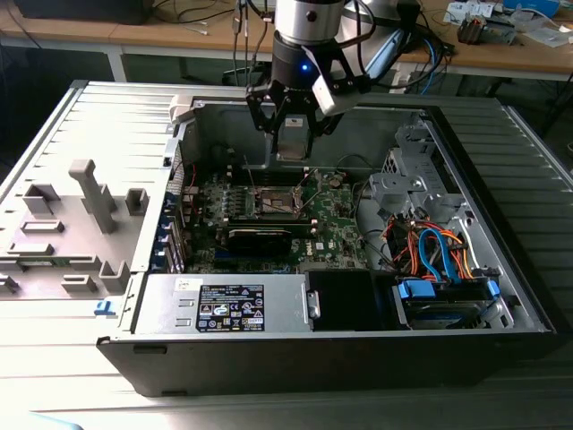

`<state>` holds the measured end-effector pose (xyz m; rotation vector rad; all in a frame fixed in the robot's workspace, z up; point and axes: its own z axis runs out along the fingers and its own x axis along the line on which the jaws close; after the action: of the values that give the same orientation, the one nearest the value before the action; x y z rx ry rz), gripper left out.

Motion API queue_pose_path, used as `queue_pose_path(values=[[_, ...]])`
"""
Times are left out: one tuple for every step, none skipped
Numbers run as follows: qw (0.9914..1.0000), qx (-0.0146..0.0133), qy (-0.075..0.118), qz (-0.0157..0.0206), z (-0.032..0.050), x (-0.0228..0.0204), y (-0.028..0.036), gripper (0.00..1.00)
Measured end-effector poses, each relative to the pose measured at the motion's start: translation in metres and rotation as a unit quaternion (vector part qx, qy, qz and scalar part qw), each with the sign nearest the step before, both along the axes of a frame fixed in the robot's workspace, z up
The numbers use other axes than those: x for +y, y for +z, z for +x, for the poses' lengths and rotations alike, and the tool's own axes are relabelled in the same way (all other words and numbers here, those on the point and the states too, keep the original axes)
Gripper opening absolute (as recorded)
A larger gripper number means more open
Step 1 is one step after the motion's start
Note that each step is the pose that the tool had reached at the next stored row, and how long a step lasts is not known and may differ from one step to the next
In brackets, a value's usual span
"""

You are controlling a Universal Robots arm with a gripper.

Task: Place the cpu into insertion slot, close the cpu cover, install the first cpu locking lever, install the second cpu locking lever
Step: 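Place the cpu into insertion slot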

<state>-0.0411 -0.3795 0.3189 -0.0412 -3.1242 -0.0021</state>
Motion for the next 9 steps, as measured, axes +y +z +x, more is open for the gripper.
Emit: queue_pose_path(values=[[1.0, 0.0, 0.0, 0.0001, 0.0, -0.0001, -0.0003, 0.55], [1.0, 0.0, 0.0, 0.0, 0.0, -0.0002, -0.0006, 0.55], [1.0, 0.0, 0.0, 0.0, 0.0, -0.0004, -0.001, 0.55], [1.0, 0.0, 0.0, 0.0001, 0.0, -0.0005, -0.0012, 0.55], [1.0, 0.0, 0.0, 0.0006, 0.0, -0.0006, -0.0015, 0.55], [1.0, 0.0, 0.0, 0.0031, 0.0, -0.0008, -0.002, 0.55], [0.99997, 0.0, 0.0, 0.0079, 0.0, -0.0009, -0.0021, 0.55], [0.99991, 0.0, 0.0, 0.0131, -0.0002, -0.0009, -0.0023, 0.55], [0.99982, 0.0, 0.0, 0.0191, -0.0002, -0.001, -0.0025, 0.55]])
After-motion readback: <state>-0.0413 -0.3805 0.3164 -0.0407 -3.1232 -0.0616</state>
